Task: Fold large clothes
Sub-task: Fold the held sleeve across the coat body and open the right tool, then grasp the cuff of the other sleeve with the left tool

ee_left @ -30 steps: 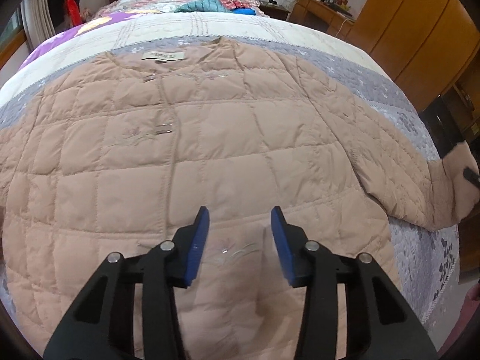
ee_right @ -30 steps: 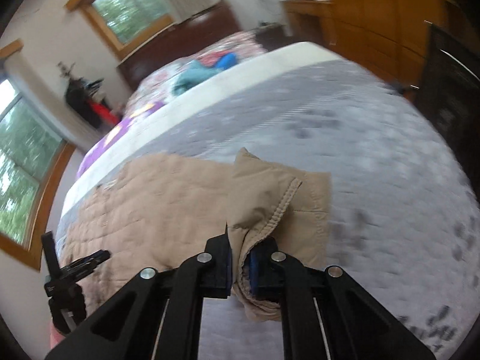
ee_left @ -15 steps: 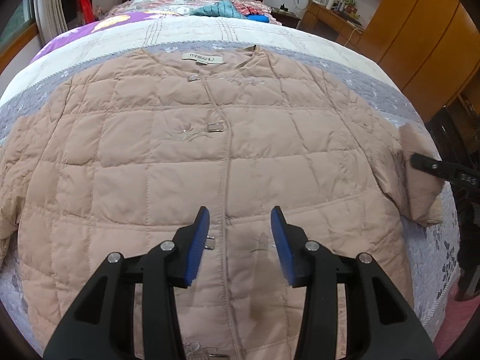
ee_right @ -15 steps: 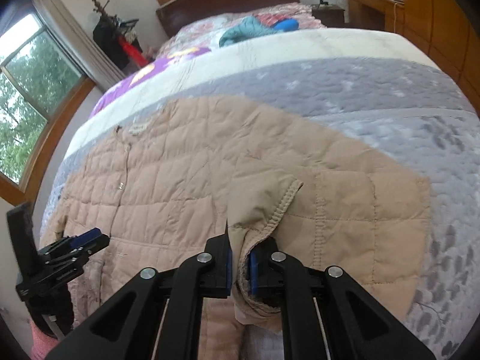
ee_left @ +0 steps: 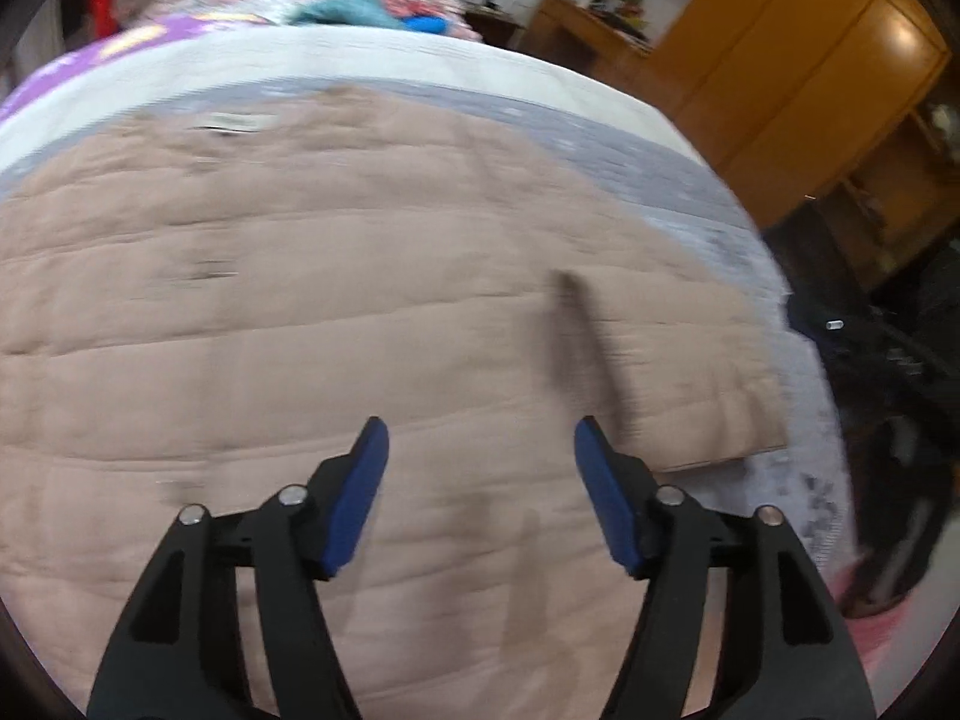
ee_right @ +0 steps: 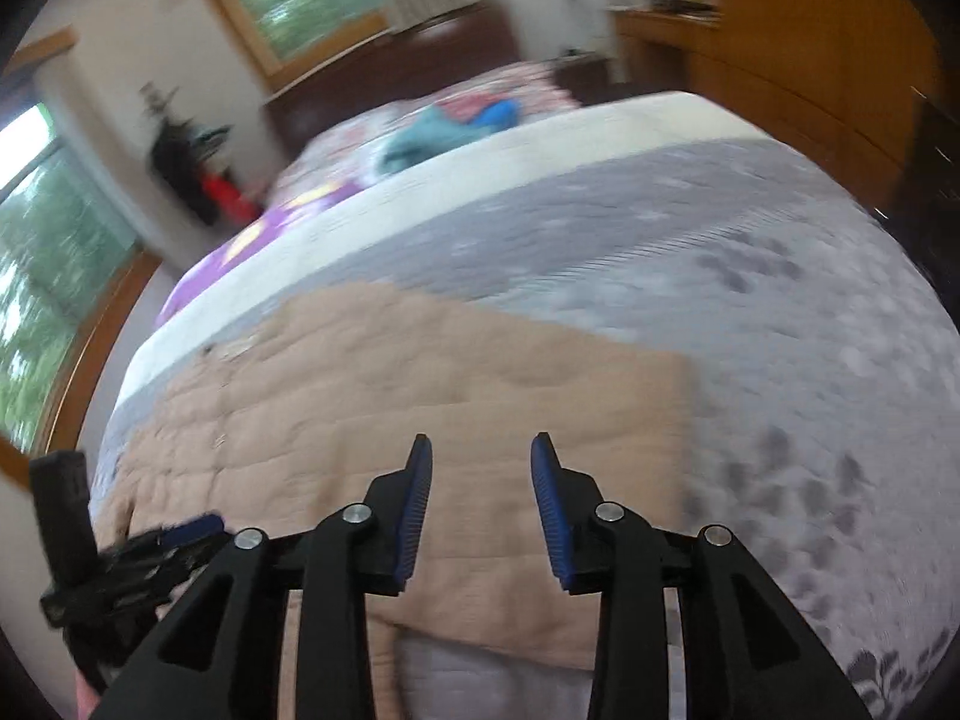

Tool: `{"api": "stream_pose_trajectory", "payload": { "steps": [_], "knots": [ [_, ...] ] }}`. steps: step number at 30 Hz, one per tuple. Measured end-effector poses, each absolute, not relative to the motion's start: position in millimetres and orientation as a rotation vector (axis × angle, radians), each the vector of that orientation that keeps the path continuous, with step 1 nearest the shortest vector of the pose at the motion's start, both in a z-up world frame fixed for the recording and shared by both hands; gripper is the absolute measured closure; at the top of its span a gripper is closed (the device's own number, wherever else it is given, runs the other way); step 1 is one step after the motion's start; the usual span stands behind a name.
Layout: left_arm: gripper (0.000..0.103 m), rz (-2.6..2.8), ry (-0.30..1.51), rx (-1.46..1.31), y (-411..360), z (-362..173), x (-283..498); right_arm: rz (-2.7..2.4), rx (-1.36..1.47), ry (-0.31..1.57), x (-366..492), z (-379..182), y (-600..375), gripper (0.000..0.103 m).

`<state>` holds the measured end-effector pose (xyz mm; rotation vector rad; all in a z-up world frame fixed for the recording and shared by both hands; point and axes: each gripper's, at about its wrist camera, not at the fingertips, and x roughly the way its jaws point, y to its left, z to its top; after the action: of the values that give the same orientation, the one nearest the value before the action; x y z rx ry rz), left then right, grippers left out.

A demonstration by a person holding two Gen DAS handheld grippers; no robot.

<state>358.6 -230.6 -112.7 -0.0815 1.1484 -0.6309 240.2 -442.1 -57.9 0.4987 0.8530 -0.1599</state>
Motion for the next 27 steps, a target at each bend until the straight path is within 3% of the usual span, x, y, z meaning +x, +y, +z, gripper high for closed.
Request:
{"api": "stream_pose_trajectory", "payload": {
  "steps": [6, 7, 8, 11, 14, 21, 27],
  "knots": [
    [0.041, -0.689, 1.198, -0.067, -294.0, -128.2, 359.5, -0.233, 0.598, 0.839, 216.6, -86.5, -483.8, 0.068],
    [0.049, -0.681, 1.198, -0.053, -300.4, -130.9, 359.1, -0.238, 0.612, 0.844, 216.1, -91.6, -489.2, 0.068],
    [0.068, -0.674, 1.202, -0.045, -307.3, -134.3, 360.1, -0.244, 0.625, 0.854, 216.3, -96.0, -494.4, 0.068],
    [0.096, -0.665, 1.218, -0.080, -312.0, -141.3, 362.8, -0.257, 0.643, 0.855, 216.2, -100.6, -504.4, 0.068],
    [0.101, -0.662, 1.153, -0.097, -301.9, -129.1, 358.3, -0.267, 0.655, 0.842, 212.0, -99.3, -509.9, 0.068],
    [0.102, -0.589, 0.952, -0.153, -223.4, -67.9, 350.1, -0.165, 0.693, 0.826, 214.5, -97.6, -500.3, 0.068],
    [0.102, -0.478, 0.888, -0.196, -147.9, -42.8, 352.6, -0.021, 0.697, 0.854, 233.4, -99.5, -466.4, 0.068]
  ]
}}
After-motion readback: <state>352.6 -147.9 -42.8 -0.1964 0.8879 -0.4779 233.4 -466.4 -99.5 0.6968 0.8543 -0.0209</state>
